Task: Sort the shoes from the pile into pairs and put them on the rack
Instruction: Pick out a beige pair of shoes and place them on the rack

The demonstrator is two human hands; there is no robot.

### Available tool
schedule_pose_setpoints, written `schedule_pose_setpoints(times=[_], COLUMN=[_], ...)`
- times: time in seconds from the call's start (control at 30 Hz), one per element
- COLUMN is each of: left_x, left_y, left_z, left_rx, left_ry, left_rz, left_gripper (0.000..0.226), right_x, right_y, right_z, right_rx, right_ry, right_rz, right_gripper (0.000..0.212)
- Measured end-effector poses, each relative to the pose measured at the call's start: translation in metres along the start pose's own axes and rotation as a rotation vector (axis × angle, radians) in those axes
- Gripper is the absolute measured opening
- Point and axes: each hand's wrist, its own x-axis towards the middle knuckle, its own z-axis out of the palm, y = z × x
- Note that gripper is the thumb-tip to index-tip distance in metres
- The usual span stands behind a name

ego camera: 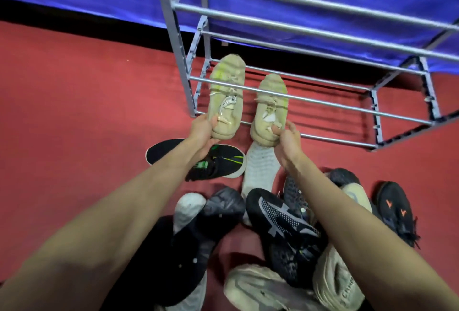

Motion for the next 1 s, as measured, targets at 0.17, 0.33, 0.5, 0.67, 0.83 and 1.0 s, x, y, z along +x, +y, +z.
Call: schedule_pose_setpoints(times=[0.17, 0.33, 0.5, 0.67, 0.83, 1.0], left_x=[0.040, 0.063, 0.074, 0.082, 0.084, 0.091], left_y=[0.004, 0.003, 0.011, 0.019, 0.017, 0.011], left_z=[0.005, -0.001, -0.008, 0.002, 0.003, 0.001], left_rx=[-0.049, -0.040, -0.101, -0.147, -0.071, 0.035], left_ry=[0.043, 0.090, 0.108, 0.115, 0.150, 0.256], left_rz=[-0.008, -0.031, -0.031, -0.049, -0.028, 0.024], left_gripper=[0.034, 0.034, 0.034, 0.035, 0.035, 0.044], right_x=[0.040, 0.058, 0.074, 0.081, 0.086, 0.087], right_y=[-0.002, 0.003, 0.004, 0.007, 0.015, 0.014], right_z=[0.020, 0.033, 0.049, 0.068, 0.073, 0.073], right_rx=[-0.069, -0.021, -0.026, -0.012, -0.098, -0.284], right_ry=[-0.031, -0.082, -0.092, -0.096, -0.068, -0.105], right_rz=[-0.057, -0.048, -0.070, -0.034, -0.050, -0.049], right_gripper=[0.043, 0.039, 0.046, 0.041, 0.037, 0.040])
